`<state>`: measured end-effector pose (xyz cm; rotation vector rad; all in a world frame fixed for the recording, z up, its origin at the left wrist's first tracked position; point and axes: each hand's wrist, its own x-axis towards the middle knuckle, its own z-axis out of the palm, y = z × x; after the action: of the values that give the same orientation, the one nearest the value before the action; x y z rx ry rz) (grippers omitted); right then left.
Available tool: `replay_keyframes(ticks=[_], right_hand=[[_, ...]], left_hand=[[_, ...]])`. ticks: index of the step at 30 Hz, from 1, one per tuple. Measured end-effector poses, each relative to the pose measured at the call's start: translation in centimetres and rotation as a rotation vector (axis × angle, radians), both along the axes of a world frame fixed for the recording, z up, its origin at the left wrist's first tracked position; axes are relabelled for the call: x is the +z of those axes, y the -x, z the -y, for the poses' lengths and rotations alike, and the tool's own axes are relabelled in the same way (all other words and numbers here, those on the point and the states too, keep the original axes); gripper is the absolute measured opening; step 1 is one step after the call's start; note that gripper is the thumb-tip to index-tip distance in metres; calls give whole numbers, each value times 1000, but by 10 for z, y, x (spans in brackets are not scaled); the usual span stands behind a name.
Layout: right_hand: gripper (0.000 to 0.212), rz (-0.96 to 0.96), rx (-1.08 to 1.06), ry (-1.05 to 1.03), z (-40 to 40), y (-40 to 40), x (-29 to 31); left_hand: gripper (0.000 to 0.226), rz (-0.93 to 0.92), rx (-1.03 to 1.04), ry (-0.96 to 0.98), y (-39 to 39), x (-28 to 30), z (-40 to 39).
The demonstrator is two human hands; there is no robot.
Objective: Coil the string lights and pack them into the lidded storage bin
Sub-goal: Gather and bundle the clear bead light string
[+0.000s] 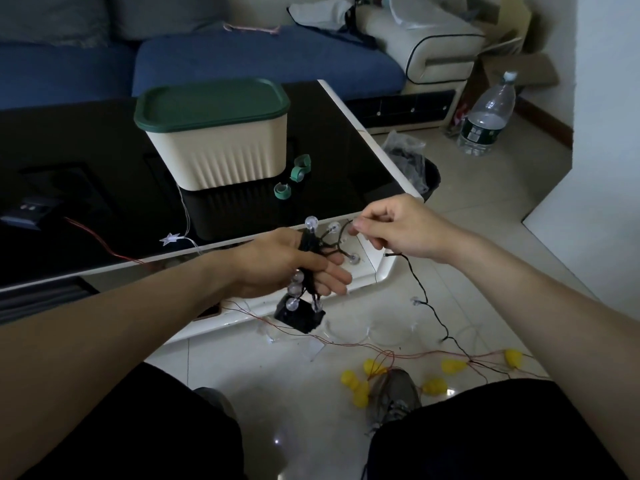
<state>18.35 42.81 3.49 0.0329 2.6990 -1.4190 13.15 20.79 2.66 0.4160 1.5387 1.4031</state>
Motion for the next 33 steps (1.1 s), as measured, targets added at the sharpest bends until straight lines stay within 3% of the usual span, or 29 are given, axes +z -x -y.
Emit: replay_keyframes(ticks=[4,7,12,18,21,25,28,30,33], right_hand=[[10,-19,3,-34,-13,-8,0],[13,-70,-110,-171,-31,-13,-12],[9,-261,-498,-319,-74,-33,-42],[28,-69,-746,-397,-128,-88,-68],[40,142,-786,-467,-157,-122,-81],[25,313,-894,-483,-186,-171,-101],[23,298,-1046,-371,-196,-193,-115],[26,295,-1202,-128,-201,-207,-118],[43,20,-1404,258,-207,-220,-108]], left_hand=[[42,-75,-93,105,-12,-5,-10],[19,-34,25,107,-17,-13,-25],[17,-42,288,47,-33,-26,-62],[17,39,595,24,-53,-39,-101],[10,58,687,6,-62,-43,-116],[12,43,808,14,-70,-52,-135],[13,24,728,39,-88,-59,-152],[26,25,643,77,-100,-62,-165],[12,37,620,23,-110,-62,-178]])
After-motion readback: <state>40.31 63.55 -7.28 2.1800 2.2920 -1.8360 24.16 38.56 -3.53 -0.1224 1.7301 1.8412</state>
